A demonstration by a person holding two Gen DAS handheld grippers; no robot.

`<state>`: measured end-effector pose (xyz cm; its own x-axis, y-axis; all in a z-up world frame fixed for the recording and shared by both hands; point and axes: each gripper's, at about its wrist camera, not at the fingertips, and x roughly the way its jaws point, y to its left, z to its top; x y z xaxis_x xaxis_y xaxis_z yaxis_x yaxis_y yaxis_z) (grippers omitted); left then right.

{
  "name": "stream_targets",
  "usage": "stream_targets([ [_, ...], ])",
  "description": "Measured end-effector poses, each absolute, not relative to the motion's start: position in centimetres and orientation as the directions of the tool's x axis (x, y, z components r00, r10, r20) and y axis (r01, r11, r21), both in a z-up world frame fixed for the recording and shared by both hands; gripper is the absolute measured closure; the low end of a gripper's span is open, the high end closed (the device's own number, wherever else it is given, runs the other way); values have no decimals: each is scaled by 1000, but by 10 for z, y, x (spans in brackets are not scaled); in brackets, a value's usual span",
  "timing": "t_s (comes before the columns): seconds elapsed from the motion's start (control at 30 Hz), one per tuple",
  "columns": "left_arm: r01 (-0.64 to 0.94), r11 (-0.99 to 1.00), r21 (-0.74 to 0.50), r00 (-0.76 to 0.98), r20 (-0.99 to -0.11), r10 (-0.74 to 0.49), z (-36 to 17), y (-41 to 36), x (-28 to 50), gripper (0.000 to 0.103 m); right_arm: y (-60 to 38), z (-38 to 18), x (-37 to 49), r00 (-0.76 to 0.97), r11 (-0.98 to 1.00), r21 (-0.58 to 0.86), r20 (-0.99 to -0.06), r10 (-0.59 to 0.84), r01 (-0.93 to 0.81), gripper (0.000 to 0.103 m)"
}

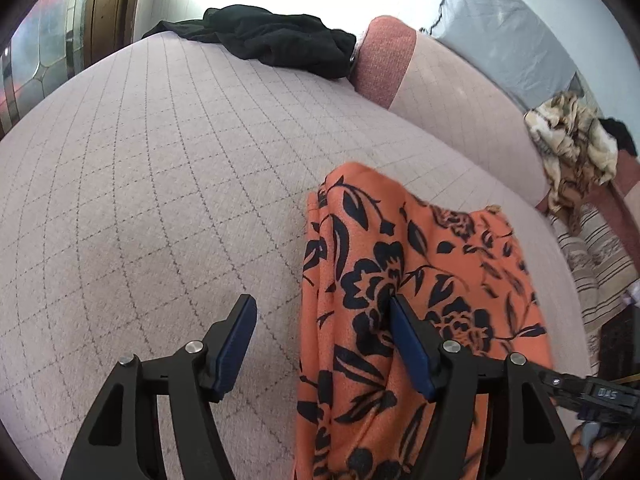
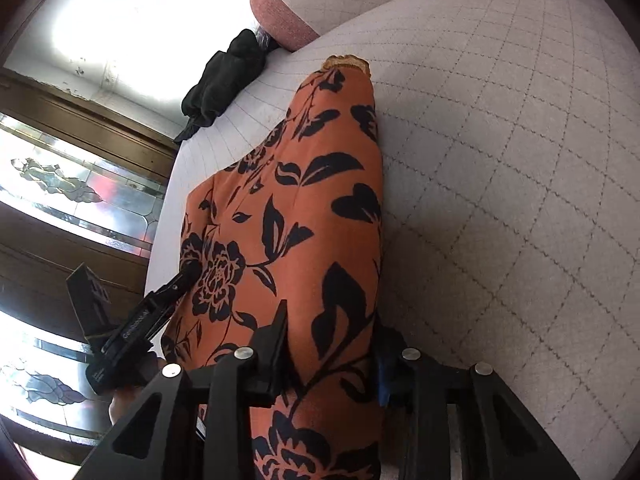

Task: Fold small clothes

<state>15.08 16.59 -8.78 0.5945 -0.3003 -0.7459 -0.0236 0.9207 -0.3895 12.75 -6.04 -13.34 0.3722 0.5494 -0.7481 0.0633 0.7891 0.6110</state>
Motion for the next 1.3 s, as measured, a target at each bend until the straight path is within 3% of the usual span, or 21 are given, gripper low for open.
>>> stream_targets([
  [0.1,-5,852,-524,614,-674,-411,-69,194,129,30,-76,-132,110,427,714,694,-674,603,87,28],
  [0.13,-6,825,-565,597,-664,-450,-71,201,123,29,-80,-132,104,446,709,700,-664,600,87,26],
  [0.2,-13,799,-602,531,-681,-504,-82,204,117,29,-84,-133,96,455,698,711,-650,609,81,26],
  [0.3,-29,843,-537,468,-752,-463,-98,192,118,29,-84,-139,91,451,679,730,-634,629,79,26],
  [0.77,17,855,-518,416,-774,-477,-108,161,154,30,-69,-143,122,411,691,722,-643,647,41,26],
  [0.83,17,841,-540,421,-759,-496,-107,162,155,35,-66,-143,127,405,693,720,-643,650,29,26],
  [0.97,29,850,-526,407,-770,-491,-112,160,158,35,-64,-143,133,422,688,725,-634,648,33,26],
  [1.0,35,852,-523,409,-770,-489,-112,158,158,36,-61,-146,135,412,694,719,-644,645,37,28],
  [1.03,49,850,-524,407,-767,-497,-111,156,159,53,-59,-149,136,395,704,709,-658,641,38,36],
  [1.07,67,839,-541,389,-760,-521,-112,152,161,61,-54,-152,139,372,719,695,-675,637,30,47],
  [1.13,87,847,-524,394,-763,-512,-110,147,161,66,-48,-151,141,367,751,660,-702,610,14,60],
  [1.3,110,840,-532,448,-727,-520,-90,145,158,76,-39,-123,140,383,777,625,-703,599,-69,67],
])
